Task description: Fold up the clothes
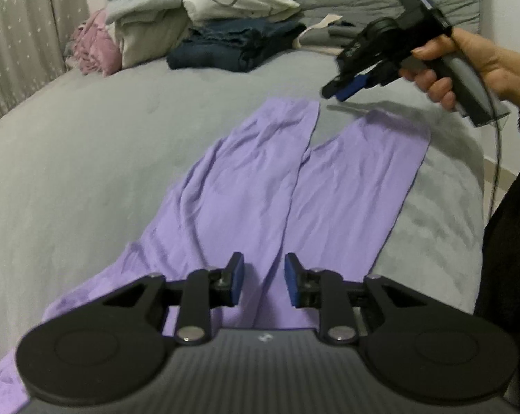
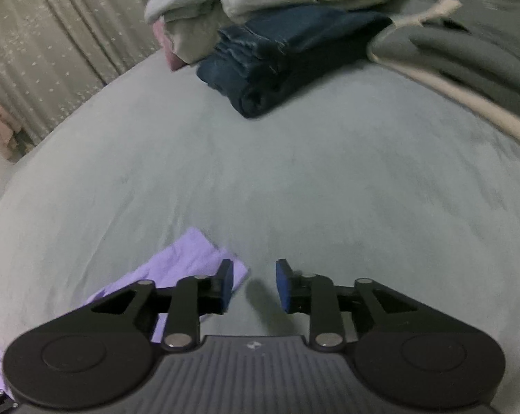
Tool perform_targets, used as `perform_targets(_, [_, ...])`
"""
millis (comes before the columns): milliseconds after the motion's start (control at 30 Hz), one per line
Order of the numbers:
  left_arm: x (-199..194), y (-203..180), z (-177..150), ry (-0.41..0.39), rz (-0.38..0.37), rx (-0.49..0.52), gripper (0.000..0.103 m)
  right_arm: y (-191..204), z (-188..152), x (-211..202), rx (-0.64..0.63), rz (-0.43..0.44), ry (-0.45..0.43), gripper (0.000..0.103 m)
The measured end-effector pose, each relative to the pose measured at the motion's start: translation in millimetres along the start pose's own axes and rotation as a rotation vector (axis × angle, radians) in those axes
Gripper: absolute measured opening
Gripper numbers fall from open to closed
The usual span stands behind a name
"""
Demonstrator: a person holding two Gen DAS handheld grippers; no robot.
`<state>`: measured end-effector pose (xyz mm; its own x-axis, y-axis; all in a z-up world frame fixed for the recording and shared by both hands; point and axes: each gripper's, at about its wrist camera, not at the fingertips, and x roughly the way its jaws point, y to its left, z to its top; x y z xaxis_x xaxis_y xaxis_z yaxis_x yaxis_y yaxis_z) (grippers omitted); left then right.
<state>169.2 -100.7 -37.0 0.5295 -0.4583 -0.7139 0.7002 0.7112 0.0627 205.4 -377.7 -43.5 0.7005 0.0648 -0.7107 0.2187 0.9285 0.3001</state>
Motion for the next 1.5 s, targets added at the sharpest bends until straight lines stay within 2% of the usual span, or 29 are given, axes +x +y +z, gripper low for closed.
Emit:
perform_targets(167, [10.7, -2.2, -0.2, 0.011, 0.005, -0.004, 0.028, 16.4, 11.5, 21.6, -0.113, 0.074, 0.005, 0.040])
perform_targets(200, [10.9, -1.0, -0.2, 0.009, 0.003, -0.010, 0.028, 20.1, 11.4, 27.3, -0.139, 0.083, 0.013, 0.043])
perform_targets(267, [12.4, 1.8, -0.1, 0.010, -0.002, -0.024, 0.029, 29.7, 8.6, 38.7, -0.207, 0.077, 0.026, 0.043])
perform_targets(300, [13.0, 2.7, -0.1, 0.010, -0.003, -0.027, 0.029, 36.3, 5.1, 44.5, -0.253, 0.053, 0.029, 0.040])
perform_targets(333, [13.9, 3.5, 0.0, 0.011, -0.008, -0.035, 0.026, 40.6, 3.2, 46.5, -0.285, 0.039, 0.026, 0.026])
perform_targets(367, [14.2, 4.2, -0.1, 0.010, -0.014, -0.039, 0.014, 47.5, -0.2, 47.3, -0.330, 0.028, 0.021, 0.013])
perform_targets(400, [14.2, 4.5, -0.1, 0.008, -0.015, -0.041, 0.007, 52.2, -2.2, 47.5, -0.346, 0.039, 0.027, 0.002])
perform_targets(433, [13.9, 6.1, 0.3, 0.006, -0.018, -0.051, 0.001, 53.3, -2.5, 46.9, -0.340, 0.051, 0.032, 0.001])
perform_targets(533, [7.5, 15.3, 2.4, -0.014, -0.058, -0.102, 0.000, 54.4, -0.2, 36.4, -0.304, 0.054, 0.016, 0.000])
perform_targets(633, [-5.1, 19.6, 2.9, -0.053, -0.092, -0.114, 0.000, 55.6, 6.3, 10.9, -0.280, 0.043, -0.038, 0.000])
perform_targets(833, [-28.0, 15.0, -0.8, -0.093, -0.163, -0.067, 0.000, 65.9, 5.6, -46.8, -0.272, 0.007, -0.133, 0.000])
perform_targets(967, [-41.4, 11.4, -3.4, -0.118, -0.188, -0.044, 0.000, 71.0, -2.2, -66.0, -0.311, -0.039, -0.164, 0.000])
perform_targets(1200, [-50.3, 11.5, -7.8, -0.129, -0.204, -0.040, 0.000, 78.8, -13.0, -86.9, -0.362, -0.157, -0.152, 0.000])
perform_targets(1500, [-61.6, 9.2, -7.9, -0.142, -0.257, -0.015, 0.000, 69.1, -30.6, -123.2, -0.369, -0.235, -0.144, 0.000])
